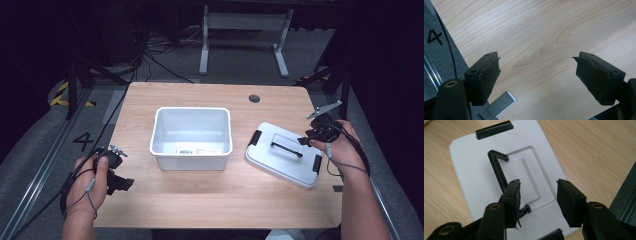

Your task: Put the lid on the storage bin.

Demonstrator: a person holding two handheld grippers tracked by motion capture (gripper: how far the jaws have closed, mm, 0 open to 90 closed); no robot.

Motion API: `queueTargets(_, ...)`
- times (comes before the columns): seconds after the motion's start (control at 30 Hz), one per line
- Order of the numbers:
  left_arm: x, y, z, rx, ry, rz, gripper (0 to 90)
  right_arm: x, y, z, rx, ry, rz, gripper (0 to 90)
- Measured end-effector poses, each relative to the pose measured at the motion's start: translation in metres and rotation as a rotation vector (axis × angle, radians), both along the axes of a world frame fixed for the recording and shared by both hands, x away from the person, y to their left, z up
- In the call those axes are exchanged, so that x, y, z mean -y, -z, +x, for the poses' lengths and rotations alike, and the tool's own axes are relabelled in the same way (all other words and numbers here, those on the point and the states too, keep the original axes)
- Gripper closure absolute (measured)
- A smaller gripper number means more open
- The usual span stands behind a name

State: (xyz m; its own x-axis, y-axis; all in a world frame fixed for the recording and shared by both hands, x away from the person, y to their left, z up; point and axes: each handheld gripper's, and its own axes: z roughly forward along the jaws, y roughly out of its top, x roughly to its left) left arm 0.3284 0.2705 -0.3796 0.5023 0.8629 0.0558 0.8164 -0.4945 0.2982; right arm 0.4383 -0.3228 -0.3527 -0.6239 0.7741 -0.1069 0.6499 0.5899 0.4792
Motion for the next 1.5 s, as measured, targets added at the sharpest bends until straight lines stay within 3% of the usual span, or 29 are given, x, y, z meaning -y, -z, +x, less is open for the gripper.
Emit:
queueTargets(0.03, 0.001, 0.0, 0.0, -0.014, -0.011, -0.004, 19.9, -0.001, 0.0, 0.0, 0.001, -0.006, -0.003, 53.8)
queueTargets(0.3, 0.002, 0.001, 0.001, -0.008, 0.009, -0.002, 19.9, -0.006, 0.001, -0.001, -0.003, -0.028, 0.0, 52.6)
queueTargets(0.67, 0.005, 0.002, 0.001, -0.017, 0.007, -0.004, 20.0, -0.024, 0.011, -0.002, -0.058, -0.119, -0.008, 48.0)
queueTargets(0.93, 0.005, 0.003, 0.002, -0.012, 0.021, -0.003, 20.0, -0.036, 0.031, 0.005, -0.134, -0.138, -0.036, 46.3)
queueTargets(1.17, 0.007, 0.005, 0.002, -0.019, 0.023, -0.001, 20.0, -0.042, 0.048, 0.011, -0.154, -0.161, -0.067, 44.7)
queueTargets(1.33, 0.008, 0.004, 0.002, -0.013, 0.018, 0.002, 19.8, -0.044, 0.055, 0.014, -0.162, -0.164, -0.085, 47.1)
queueTargets(1.5, 0.007, 0.005, 0.003, -0.011, 0.019, -0.001, 19.7, -0.042, 0.059, 0.017, -0.174, -0.174, -0.099, 58.3)
